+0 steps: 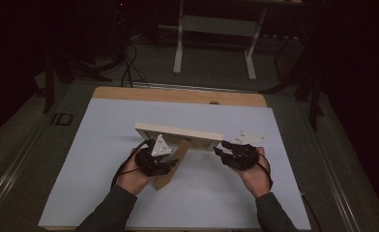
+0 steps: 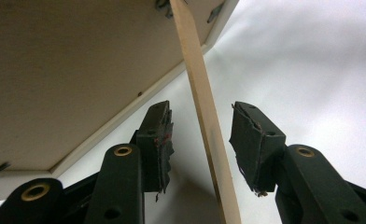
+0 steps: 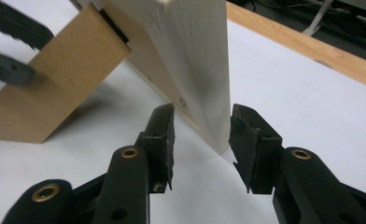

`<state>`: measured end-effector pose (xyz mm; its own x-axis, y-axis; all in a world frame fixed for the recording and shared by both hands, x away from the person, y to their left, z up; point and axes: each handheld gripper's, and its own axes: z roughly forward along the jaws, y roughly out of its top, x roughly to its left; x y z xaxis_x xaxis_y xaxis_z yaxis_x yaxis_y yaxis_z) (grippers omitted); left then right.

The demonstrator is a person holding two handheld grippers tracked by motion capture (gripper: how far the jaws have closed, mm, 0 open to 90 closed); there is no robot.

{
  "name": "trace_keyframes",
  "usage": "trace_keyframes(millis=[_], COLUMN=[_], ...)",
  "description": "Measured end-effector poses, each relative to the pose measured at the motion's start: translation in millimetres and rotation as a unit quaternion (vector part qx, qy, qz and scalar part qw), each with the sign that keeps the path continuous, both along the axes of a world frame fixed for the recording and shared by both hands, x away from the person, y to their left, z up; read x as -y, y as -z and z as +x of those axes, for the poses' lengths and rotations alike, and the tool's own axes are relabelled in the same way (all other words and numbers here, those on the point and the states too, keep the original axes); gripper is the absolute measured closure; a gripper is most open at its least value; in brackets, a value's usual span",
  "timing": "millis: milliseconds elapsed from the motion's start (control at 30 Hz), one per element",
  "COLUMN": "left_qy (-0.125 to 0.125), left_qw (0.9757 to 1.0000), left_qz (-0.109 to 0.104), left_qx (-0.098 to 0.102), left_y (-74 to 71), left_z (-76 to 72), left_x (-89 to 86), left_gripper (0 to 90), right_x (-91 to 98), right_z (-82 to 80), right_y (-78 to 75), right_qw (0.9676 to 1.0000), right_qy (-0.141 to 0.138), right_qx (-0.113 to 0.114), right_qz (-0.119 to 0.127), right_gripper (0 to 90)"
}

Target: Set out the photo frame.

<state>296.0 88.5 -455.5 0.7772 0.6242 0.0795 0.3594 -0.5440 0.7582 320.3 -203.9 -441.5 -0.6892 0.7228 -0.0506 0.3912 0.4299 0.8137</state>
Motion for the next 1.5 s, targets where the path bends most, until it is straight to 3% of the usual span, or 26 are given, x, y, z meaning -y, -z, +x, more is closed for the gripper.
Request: trace_keyframes(millis=[233, 467, 767, 1000, 1200, 1333, 1500], left_qy=[-0.011, -0.039, -0.056, -0.074, -0.091, -0.100, -0.108], left_qw=[0.9995, 0.9979, 0.9956, 0.9950, 0.9938, 0.9929, 0.9918], left_qz=[-0.030, -0.051, -0.075, -0.067, -0.059, -0.059, -0.064], left_qx=[-0.005, 0.000, 0.005, 0.013, 0.024, 0.027, 0.025], left_y=[-6.1, -12.9, -16.7, -15.2, -14.1, -14.4, -14.2], left_z=[0.2, 2.1, 4.9, 8.6, 11.8, 13.5, 15.7], left_x=[-12.5, -26.7, -39.2, -41.9, -42.0, -43.5, -45.3], left_gripper=[59.1, 64.8, 67.4, 71.1, 78.2, 85.6, 90.0], right_x=[4.1, 14.2, 27.0, 26.8, 20.6, 16.2, 8.9], right_z=[-1.0, 3.9, 10.6, 20.7, 33.3, 39.9, 45.8], right_y=[6.1, 17.6, 27.7, 31.0, 32.2, 29.6, 28.8], right_qw=[0.9999, 0.9995, 0.9988, 0.9984, 0.9980, 0.9974, 0.9974], right_qy=[-0.008, -0.009, 0.011, 0.027, 0.036, 0.033, 0.031], right_qx=[-0.009, -0.026, -0.042, -0.046, -0.051, -0.054, -0.055], right_qz=[-0.008, -0.019, -0.024, -0.016, 0.011, 0.034, 0.035], right_gripper=[60.6, 60.9, 76.0, 84.7, 89.6, 89.9, 89.9])
